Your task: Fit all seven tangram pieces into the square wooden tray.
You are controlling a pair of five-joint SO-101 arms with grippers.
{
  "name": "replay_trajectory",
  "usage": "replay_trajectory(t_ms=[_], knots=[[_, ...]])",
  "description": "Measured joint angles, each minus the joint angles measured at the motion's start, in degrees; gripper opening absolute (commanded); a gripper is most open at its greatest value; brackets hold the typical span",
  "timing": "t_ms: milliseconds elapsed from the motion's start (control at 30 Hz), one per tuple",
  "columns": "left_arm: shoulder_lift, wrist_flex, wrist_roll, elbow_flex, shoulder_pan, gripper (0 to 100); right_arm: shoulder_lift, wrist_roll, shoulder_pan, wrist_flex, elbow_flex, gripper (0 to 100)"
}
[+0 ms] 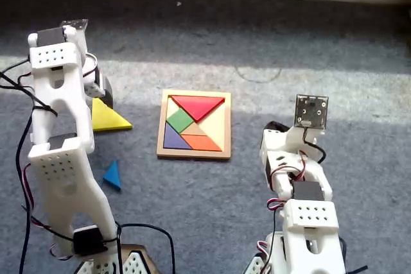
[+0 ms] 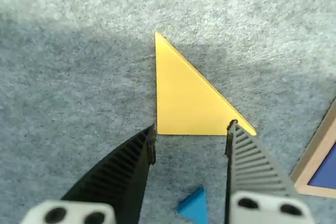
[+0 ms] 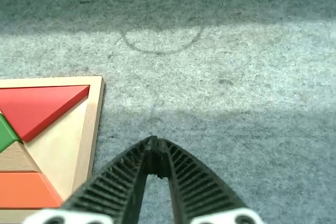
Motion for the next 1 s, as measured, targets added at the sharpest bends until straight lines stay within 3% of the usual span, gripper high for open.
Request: replay_trajectory(t_ms=[200, 533, 833, 1000], knots=[[-4.66, 0.00, 16.35, 7.74, -0.09, 23, 0.00, 0.00, 0.00, 0.00, 0.00, 1.0], [-4.84, 0.00, 19.87, 13.54, -0.35, 22, 0.00, 0.00, 0.00, 0.00, 0.00, 1.0], [-4.84, -2.81, 45.19, 13.63, -1.67, 23, 0.00, 0.00, 0.00, 0.00, 0.00, 1.0], [-4.84, -3.16, 47.74, 16.70, -1.67, 23, 0.00, 0.00, 0.00, 0.00, 0.00, 1.0]])
